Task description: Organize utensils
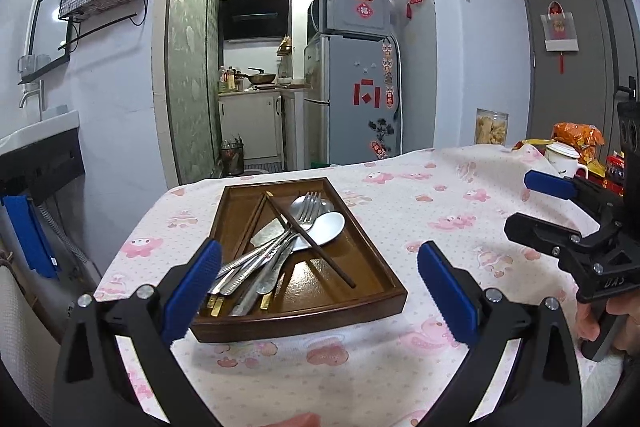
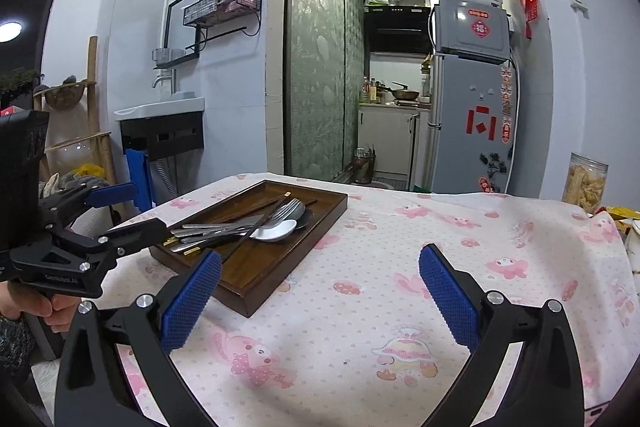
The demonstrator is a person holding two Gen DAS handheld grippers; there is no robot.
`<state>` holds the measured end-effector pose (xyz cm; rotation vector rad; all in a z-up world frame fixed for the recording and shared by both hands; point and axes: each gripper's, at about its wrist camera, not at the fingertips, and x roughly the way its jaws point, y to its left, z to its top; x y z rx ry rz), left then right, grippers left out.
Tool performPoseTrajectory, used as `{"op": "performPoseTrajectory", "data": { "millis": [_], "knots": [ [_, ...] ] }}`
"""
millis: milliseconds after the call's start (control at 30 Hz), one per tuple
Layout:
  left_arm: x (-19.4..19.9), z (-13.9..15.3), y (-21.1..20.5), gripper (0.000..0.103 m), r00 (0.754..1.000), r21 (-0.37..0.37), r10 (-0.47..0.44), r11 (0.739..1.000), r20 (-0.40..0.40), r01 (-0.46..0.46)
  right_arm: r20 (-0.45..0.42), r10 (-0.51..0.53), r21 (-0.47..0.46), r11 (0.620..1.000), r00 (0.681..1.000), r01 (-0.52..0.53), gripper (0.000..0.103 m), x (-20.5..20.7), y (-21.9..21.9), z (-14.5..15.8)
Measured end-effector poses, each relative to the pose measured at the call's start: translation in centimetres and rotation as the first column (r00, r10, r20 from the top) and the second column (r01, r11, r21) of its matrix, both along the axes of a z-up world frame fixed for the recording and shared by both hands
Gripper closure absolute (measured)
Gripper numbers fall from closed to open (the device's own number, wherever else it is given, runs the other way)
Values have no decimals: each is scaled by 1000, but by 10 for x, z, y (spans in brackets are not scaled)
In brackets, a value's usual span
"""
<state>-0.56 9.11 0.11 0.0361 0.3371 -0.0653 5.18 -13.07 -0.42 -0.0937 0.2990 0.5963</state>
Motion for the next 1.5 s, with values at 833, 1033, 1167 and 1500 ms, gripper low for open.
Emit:
{"op": "performPoseTrajectory", "data": {
  "millis": [833,1033,1167,1500],
  "knots": [
    [-4,0,3,3,1000,-3,-18,1000,13,18,-1,7,0,1000,1000,-7,3,-1,1,0],
    [-4,0,4,3,1000,-4,-14,1000,12,14,-1,7,0,1000,1000,-7,3,-1,1,0],
    [-4,0,4,3,1000,-4,-15,1000,13,15,0,7,0,1000,1000,-7,3,-1,1,0],
    [-4,0,4,3,1000,-4,-14,1000,12,15,0,7,0,1000,1000,-7,3,-1,1,0]
  ]
}}
